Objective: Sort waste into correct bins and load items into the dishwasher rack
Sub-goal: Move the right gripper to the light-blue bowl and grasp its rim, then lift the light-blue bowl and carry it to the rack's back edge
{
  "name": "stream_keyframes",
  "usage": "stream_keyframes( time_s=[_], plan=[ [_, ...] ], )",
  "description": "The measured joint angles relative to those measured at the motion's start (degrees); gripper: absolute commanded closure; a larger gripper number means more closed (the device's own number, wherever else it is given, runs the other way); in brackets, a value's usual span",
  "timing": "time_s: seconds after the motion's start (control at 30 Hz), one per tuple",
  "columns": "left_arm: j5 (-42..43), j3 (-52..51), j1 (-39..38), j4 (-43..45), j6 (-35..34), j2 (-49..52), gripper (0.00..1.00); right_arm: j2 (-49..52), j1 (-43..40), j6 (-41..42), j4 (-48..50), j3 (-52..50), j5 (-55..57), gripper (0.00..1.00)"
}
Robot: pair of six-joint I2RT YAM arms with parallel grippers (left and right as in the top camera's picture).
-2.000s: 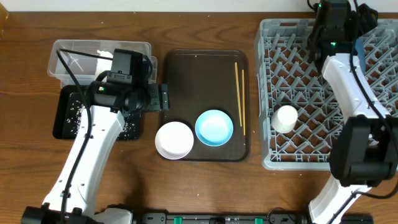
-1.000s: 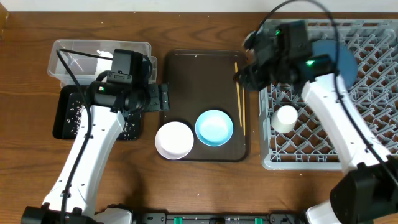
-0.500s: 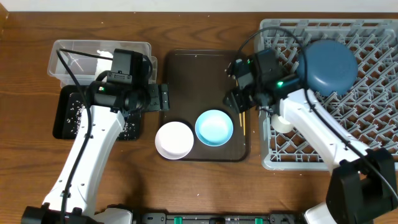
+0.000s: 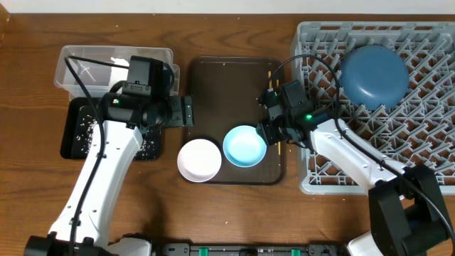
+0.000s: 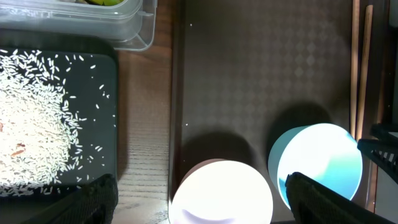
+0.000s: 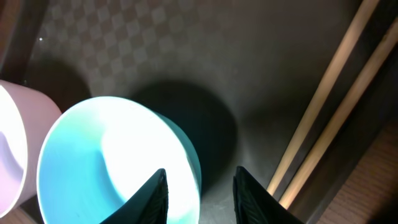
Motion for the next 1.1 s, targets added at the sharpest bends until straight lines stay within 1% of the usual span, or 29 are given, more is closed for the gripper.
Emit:
stream_keyframes(
  time_s=[0.1,0.2,0.33,0.47,0.5,0.6,0.63,0.67,0.77,0.83,0.87,0.9,0.97,1.1],
  plan=[
    [0.00,0.00,0.00,0.02,0.02,0.00,0.11,0.15,0.15,0.50,-1.27,0.00,0.15,0.69],
    [0.00,0.00,0.00,0.00,0.00,0.00,0.11,1.20,0.26,0.79,-2.56,0.00,0.17,0.79],
    [0.00,0.00,0.00,0.00,0.00,0.00,0.11,2.97,0.26,1.16,-3.61,-0.04,0.20,0.85],
    [0.00,0.00,0.00,0.00,0.00,0.00,0.11,3.13,0.26,1.25,-3.58,-0.04,0.22,0.95],
    [0.00,0.00,0.00,0.00,0.00,0.00,0.11,3.13,0.26,1.18,-3.58,-0.04,0.20,0.96],
    [0.00,0.00,0.00,0.00,0.00,0.00,0.11,3.13,0.26,1.31,-3.74,-0.04,0.22,0.98],
    [0.00,0.00,0.00,0.00,0.00,0.00,0.11,3.13,0.26,1.31,-3.89,-0.04,0.20,0.97],
    [0.00,0.00,0.00,0.00,0.00,0.00,0.11,3.13,0.26,1.33,-4.11,-0.04,0.20,0.95],
    [0.00,0.00,0.00,0.00,0.00,0.00,0.11,3.13,0.26,1.62,-5.31,-0.04,0.20,0.83],
    [0.00,0.00,0.00,0.00,0.00,0.00,0.11,3.13,0.26,1.42,-6.19,-0.04,0.20,0.79],
    [0.00,0.00,0.00,0.00,0.00,0.00,0.11,3.13,0.26,1.36,-6.40,-0.04,0.20,0.79],
    [0.00,0.00,0.00,0.00,0.00,0.00,0.11,3.13,0.26,1.27,-6.49,-0.04,0.17,0.84],
    [0.00,0.00,0.00,0.00,0.00,0.00,0.11,3.13,0.26,1.07,-6.49,-0.04,0.13,0.99],
    [0.00,0.00,0.00,0.00,0.00,0.00,0.11,3.13,0.31,1.31,-6.29,-0.04,0.20,0.99]
  ],
)
